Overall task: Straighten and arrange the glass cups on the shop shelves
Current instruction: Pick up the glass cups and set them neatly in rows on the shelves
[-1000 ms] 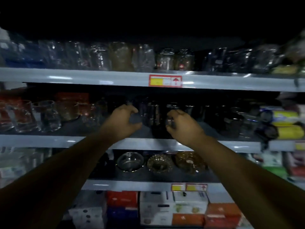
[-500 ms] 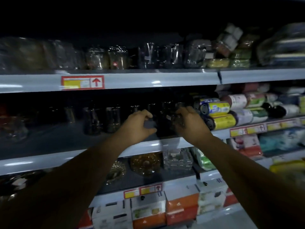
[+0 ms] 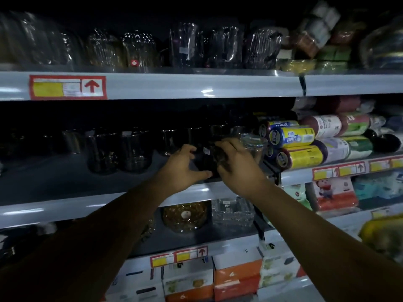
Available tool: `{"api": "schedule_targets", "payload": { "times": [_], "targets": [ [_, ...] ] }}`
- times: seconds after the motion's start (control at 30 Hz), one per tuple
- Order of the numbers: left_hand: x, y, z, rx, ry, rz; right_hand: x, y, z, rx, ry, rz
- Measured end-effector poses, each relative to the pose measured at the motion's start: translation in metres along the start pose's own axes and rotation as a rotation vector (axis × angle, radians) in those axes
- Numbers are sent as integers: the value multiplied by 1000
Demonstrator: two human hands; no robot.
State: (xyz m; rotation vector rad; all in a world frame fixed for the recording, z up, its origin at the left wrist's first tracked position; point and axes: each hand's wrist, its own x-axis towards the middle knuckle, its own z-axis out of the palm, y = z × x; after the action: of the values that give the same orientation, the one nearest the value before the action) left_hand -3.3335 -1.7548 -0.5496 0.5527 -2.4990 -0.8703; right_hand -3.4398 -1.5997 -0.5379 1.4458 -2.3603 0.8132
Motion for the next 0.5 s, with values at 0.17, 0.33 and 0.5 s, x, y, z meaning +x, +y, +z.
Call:
{"api": "schedule_targets", "payload": {
  "times": [0.17,0.33,0.5],
  "targets": [
    [13,1,11,-236,9,-34,5,4,6,287,65,-48],
    [21,-2,20,-281,103,-52,8,11,17,543,174,253],
    [17,-11,14,-389,172,-65,9,13,21,694,49,328]
  ]
}}
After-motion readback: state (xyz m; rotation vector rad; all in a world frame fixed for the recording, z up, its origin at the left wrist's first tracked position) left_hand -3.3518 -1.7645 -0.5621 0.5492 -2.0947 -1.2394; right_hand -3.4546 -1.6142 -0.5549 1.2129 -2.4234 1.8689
